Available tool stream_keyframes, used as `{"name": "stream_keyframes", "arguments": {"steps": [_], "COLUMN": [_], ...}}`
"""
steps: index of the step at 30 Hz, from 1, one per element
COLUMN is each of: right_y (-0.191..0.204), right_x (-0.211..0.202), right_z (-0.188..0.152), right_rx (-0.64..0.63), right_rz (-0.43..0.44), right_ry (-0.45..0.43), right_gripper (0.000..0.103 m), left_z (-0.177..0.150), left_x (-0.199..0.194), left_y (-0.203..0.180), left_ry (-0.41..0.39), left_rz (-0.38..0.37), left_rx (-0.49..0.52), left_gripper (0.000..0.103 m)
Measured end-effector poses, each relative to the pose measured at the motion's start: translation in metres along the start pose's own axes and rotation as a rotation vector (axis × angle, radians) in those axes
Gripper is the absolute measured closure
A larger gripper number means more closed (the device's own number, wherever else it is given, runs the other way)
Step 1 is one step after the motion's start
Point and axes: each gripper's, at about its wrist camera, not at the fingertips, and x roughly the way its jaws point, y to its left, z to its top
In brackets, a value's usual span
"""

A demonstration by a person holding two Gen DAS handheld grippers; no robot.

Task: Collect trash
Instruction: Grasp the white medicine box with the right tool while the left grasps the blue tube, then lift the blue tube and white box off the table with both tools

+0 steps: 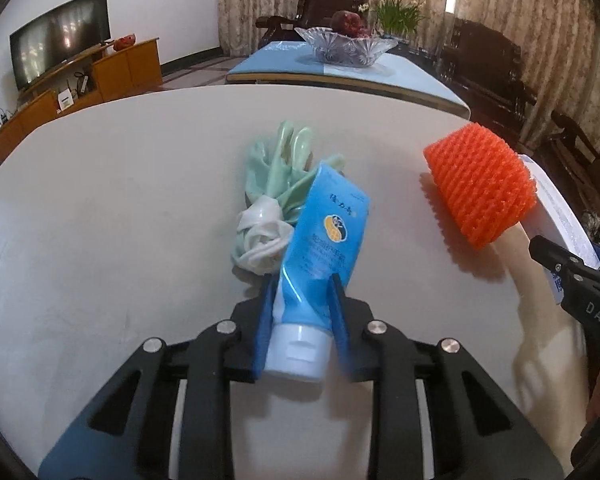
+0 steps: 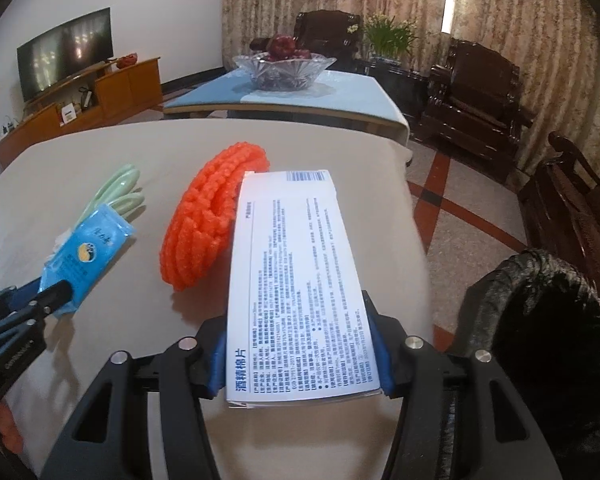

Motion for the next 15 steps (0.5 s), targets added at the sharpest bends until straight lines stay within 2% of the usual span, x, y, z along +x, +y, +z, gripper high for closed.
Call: {"name": "stream_keyframes", "arguments": {"steps": [2,6,11,15], "right_y": [-0.003,-0.006,-0.008,-0.019], "right_x": [-0.002,-0.007,-0.009,-0.019], "right_z": [0.002,0.004,-0.004,-0.004], "right_rx": [0.004,0.041,-0.004,0.041], "right_rz": [0.01,0.098,-0.029,0.009], "right_ry": [-0.01,-0.011,0.019,0.001], "right_gripper": [0.048,0.048,0.048,0.048], "left_z": [-0.002,-0.006,-0.012,-0.011], "left_x": [-0.006,-0.024,-0.033,-0.04], "left_y": [-0.001,-0.002,-0.012,-0.017], "left_ry": [-0.011,-0.034,-0.039,-0.049], "left_rz": [0.005,0.002,0.018,0.007], "left_rx": [-0.006,-0.032,-0.029,-0.031], "left_gripper": [0.079,0.079,0.08,0.081]}}
